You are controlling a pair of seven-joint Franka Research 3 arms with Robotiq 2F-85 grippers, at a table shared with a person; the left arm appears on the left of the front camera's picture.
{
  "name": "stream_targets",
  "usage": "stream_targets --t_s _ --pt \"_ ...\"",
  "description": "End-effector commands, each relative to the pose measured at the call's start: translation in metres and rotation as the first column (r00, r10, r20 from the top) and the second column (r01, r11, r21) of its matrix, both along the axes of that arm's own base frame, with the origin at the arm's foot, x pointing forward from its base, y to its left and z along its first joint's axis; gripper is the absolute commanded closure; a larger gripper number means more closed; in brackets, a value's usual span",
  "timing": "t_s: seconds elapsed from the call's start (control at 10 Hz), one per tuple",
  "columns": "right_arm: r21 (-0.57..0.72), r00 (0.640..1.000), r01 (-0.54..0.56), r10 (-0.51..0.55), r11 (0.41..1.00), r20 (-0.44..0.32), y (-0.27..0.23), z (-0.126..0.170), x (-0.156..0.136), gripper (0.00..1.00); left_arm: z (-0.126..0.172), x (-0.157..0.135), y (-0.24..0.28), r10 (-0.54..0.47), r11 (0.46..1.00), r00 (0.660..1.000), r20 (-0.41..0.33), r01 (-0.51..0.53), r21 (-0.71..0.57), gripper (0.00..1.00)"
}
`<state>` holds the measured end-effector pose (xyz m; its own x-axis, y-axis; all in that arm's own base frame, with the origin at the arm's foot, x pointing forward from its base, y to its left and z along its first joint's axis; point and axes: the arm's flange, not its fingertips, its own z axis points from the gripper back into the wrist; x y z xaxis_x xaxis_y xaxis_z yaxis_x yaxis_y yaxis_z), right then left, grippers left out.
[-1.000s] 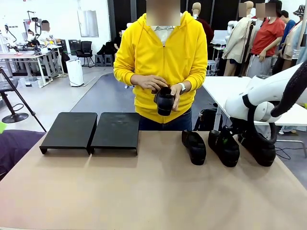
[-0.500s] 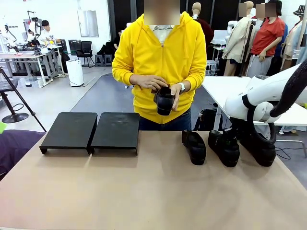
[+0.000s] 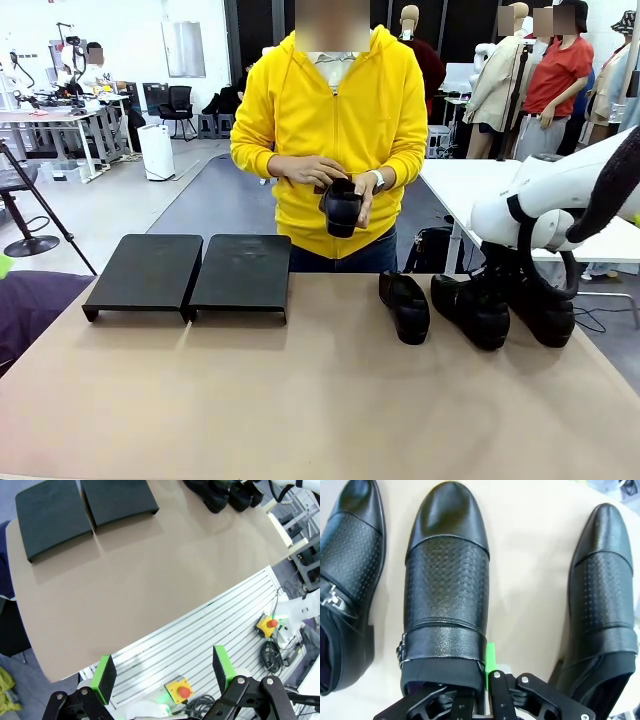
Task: Organize the shoes by placing them on the stand.
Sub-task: Pick up one Shoe and place it in the middle of the table.
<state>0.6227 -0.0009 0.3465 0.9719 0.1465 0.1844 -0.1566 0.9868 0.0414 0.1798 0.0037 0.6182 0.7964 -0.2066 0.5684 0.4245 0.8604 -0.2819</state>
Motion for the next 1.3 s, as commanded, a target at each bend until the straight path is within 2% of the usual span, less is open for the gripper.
stream_targets --t_s 0.0,0.2,0.3,0.5,0.6,0.7,0.8,0.9,1.2 --pt "-0.041 1.000 -0.009 0.009 0.999 0.009 -0.001 0.042 -0.014 1.00 0.000 0.000 0.002 -0.018 1.000 1.000 0.002 0.019 -0.014 0.00" --pt "-0.047 1.000 0.016 -0.015 0.999 0.015 -0.020 0.101 -0.068 1.00 0.000 0.000 0.002 -0.018 1.000 1.000 0.002 0.019 -0.014 0.00" --pt "-0.036 0.999 0.030 -0.029 0.999 0.033 -0.031 0.128 -0.114 1.00 0.000 0.000 0.002 -0.018 1.000 1.000 0.002 0.019 -0.014 0.00" --pt "-0.032 0.995 0.088 -0.087 0.996 0.055 -0.031 0.152 -0.198 1.00 0.000 0.000 0.002 -0.018 1.000 1.000 0.002 0.019 -0.014 0.00" --pt "-0.005 0.995 0.090 -0.090 0.996 0.035 -0.031 0.158 -0.228 1.00 0.000 0.000 0.002 -0.018 1.000 1.000 0.002 0.019 -0.014 0.00" --pt "0.047 0.999 0.039 -0.040 0.998 0.012 -0.034 0.161 -0.246 1.00 0.000 0.000 0.002 -0.018 1.000 1.000 0.002 0.019 -0.014 0.00" --pt "0.095 0.999 0.036 -0.036 0.995 0.006 -0.041 0.158 -0.237 1.00 0.000 0.000 0.002 -0.018 1.000 1.000 0.002 0.019 -0.014 0.00" --pt "0.016 0.998 0.060 -0.060 0.998 0.018 -0.035 0.156 -0.233 1.00 0.000 0.000 0.002 -0.018 1.000 1.000 0.002 0.019 -0.014 0.00" --pt "0.016 0.998 0.060 -0.060 0.998 0.018 -0.035 0.156 -0.233 1.00 0.000 0.000 0.002 -0.018 1.000 1.000 0.002 0.019 -0.014 0.00"
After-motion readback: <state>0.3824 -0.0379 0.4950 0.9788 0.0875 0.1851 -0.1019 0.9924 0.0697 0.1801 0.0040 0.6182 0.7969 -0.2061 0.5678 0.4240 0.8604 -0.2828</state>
